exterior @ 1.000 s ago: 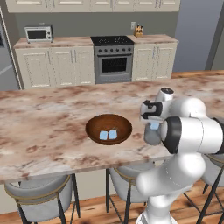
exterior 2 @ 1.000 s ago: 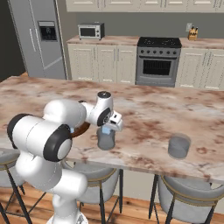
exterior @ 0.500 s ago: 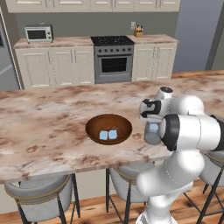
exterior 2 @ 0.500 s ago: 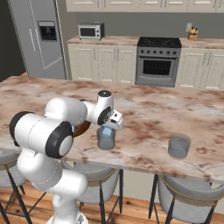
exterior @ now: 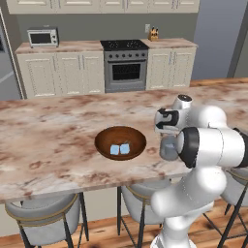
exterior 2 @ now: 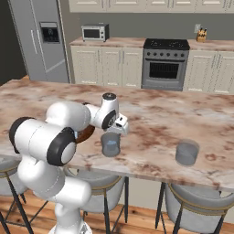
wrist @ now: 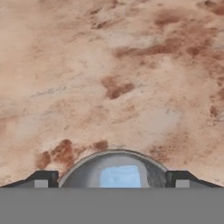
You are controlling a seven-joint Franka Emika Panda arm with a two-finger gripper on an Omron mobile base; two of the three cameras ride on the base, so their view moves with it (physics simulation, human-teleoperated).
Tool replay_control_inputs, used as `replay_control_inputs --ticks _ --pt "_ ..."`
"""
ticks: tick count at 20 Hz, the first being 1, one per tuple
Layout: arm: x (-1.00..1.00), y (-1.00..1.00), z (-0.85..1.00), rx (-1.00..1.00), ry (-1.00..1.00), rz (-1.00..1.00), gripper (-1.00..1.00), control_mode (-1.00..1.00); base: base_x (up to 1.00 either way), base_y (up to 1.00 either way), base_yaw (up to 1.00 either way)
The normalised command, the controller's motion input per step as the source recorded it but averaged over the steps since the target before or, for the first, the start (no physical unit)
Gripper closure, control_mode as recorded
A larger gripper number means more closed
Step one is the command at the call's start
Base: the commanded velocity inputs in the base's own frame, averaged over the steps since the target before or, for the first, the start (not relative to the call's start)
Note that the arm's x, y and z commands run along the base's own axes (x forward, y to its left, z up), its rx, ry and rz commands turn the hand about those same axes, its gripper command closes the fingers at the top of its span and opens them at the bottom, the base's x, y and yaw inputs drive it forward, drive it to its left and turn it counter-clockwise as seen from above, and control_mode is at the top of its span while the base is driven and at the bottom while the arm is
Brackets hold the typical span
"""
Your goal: There are four ice cubes in the ice bowl. Place two ice cubes in each glass of water.
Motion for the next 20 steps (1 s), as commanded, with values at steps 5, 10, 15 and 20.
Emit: replay_control_inputs --ticks 5,10,15,20 --pt "-0.49 0.08 1.0 0.0 -0.35 0.0 -1.0 -1.0 0.0 0.0 0.0" --pt "-0.24 0.71 0.67 -0.02 -0.2 0.05 -1.0 -1.0 0.0 0.0 0.0" --pt "0.15 1.0 0.08 0.0 0.02 0.01 -1.0 -1.0 0.0 0.0 0.0" --pt "0.33 1.0 0.0 0.0 0.15 0.0 -1.0 -1.0 0.0 0.0 0.0"
